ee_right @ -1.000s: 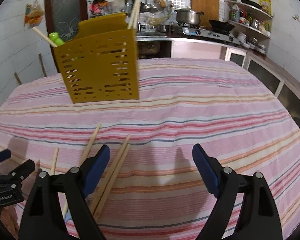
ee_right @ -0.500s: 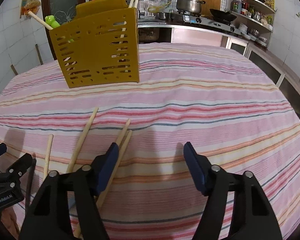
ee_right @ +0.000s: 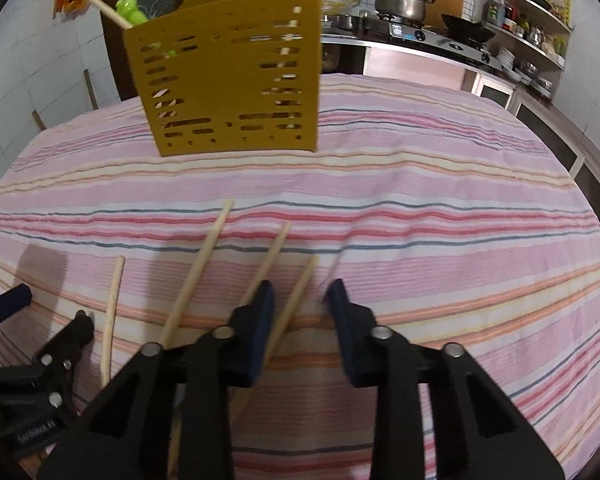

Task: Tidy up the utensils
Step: 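Close the left tool on the metal spoon while the right tool grasps a chopstick, then lift the spoon with the left tool while the right tool carries its chopstick toward the holder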

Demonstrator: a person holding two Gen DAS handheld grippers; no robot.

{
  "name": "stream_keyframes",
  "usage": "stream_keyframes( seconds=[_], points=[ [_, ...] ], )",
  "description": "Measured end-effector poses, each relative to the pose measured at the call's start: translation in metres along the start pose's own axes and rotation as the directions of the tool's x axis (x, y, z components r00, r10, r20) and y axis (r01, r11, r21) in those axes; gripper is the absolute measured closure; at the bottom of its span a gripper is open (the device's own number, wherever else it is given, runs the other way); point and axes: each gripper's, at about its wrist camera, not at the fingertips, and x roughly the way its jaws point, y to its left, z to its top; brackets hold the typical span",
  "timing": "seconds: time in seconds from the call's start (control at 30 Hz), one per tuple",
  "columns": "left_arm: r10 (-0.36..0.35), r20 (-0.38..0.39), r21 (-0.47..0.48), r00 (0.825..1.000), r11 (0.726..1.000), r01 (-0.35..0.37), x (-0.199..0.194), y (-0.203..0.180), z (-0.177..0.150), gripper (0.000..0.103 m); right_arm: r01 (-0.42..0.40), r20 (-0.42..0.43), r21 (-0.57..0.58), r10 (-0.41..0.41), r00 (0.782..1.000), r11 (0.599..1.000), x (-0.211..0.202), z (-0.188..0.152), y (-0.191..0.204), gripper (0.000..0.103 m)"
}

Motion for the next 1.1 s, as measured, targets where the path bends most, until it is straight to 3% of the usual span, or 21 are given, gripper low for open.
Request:
stream_keyframes(
  seconds=[0.17,0.4,0.57,0.83,1.0,1.1],
  points=[
    [-0.014,-0.002,0.021,1.000,1.000,0.014,-0.004,-0.008,-0.003,0.034,-0.028,0.001,-0.018,0.028,1.000,0.999,-0.002,0.003,-0.004,0.091],
    [-0.042,-0.024,0.052,0.999,0.998,0.043,-0.009,-0.016,-0.004,0.058,-0.039,-0.004,-0.027,0.039,0.999,0.999,-0.001,0.004,-0.010,0.094],
    [-0.061,-0.039,0.054,0.997,0.997,0.063,-0.009,-0.019,0.000,0.090,-0.039,0.007,-0.019,0.039,0.999,0.999,-0.002,0.003,-0.011,0.094],
    [-0.072,-0.022,0.014,0.997,0.997,0.072,-0.013,-0.012,0.004,0.093,-0.068,0.043,0.020,0.067,0.997,0.997,-0.010,0.005,-0.020,0.096],
    [-0.073,0.022,-0.025,0.997,0.997,0.073,-0.023,0.000,0.007,0.095,-0.103,0.108,0.061,0.096,0.989,0.993,-0.025,0.008,-0.028,0.097],
    [-0.056,0.085,-0.042,0.995,0.997,0.059,-0.035,0.007,0.009,0.095,-0.121,0.162,0.076,0.108,0.981,0.990,-0.036,0.008,-0.032,0.097]
  ],
)
